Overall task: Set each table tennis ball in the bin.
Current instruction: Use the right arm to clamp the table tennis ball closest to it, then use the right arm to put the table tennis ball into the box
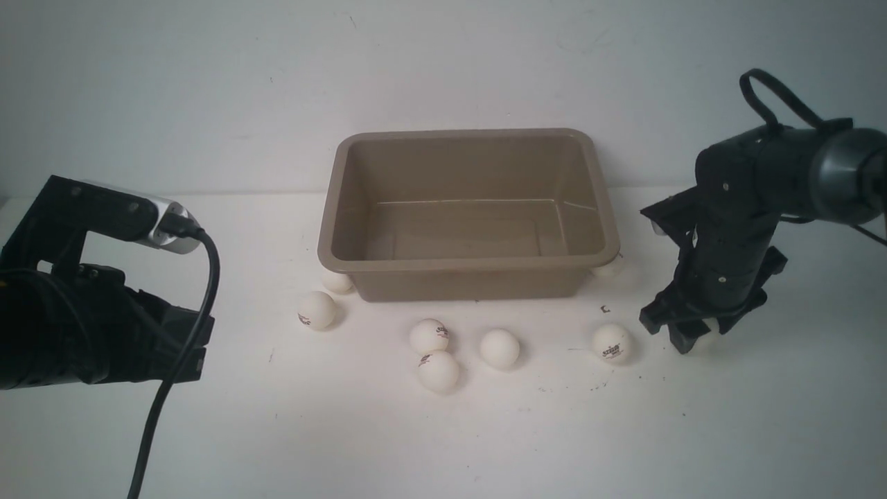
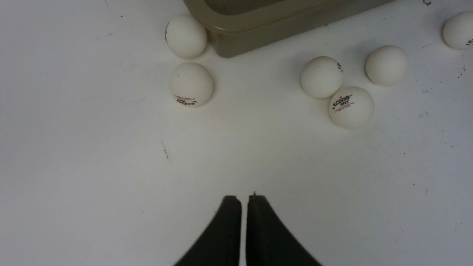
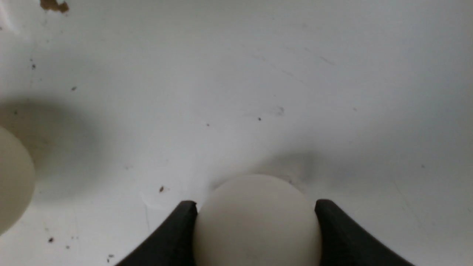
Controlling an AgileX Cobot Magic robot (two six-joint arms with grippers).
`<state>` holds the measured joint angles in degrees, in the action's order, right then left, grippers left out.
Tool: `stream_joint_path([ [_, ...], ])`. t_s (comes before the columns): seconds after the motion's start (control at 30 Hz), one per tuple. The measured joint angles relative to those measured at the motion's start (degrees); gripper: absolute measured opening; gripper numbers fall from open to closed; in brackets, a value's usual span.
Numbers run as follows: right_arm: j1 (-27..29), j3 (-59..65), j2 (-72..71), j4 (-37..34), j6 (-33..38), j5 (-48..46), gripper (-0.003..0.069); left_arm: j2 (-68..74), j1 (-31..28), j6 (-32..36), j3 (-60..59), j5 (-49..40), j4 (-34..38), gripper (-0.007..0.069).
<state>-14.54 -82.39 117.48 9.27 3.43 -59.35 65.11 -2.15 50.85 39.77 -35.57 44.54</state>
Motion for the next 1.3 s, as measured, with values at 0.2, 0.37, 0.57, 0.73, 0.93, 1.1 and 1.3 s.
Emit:
stream_joint_path([
  [0.2, -0.05, -8.63, -4.55, -1.06, 0.08, -4.85, 0.036, 0.0, 0.0, 0.0, 0.0, 0.0, 0.0, 0.0009],
  [0.37, -1.42, -18.87, -6.23, -10.05, 4.72, -5.21, 0.036, 0.0, 0.0, 0.0, 0.0, 0.0, 0.0, 0.0009],
  [0.57, -5.68, -29.31, -0.53, -17.56, 8.19, -6.13, 0.036, 0.0, 0.0, 0.0, 0.0, 0.0, 0.0, 0.0009],
  [0.73, -7.31, -33.0, 5.47, -18.06, 7.28, -6.4, 0.0389, 0.0, 0.0, 0.0, 0.0, -0.07, 0.0, 0.0009],
  [0.93, -7.37, -33.47, 6.86, -14.95, 5.87, -6.83, 0.05, 0.0, 0.0, 0.0, 0.0, -0.13, -0.44, 0.0009],
  [1.1, -7.37, -33.66, 4.23, -12.87, 5.5, -11.07, 0.0507, 0.0, 0.0, 0.0, 0.0, -0.16, -0.71, 0.0009],
  [1.3, -7.37, -26.23, -7.07, -12.22, 5.25, -11.7, 0.0507, 0.0, 0.0, 0.0, 0.0, -0.19, -1.04, 0.0009],
])
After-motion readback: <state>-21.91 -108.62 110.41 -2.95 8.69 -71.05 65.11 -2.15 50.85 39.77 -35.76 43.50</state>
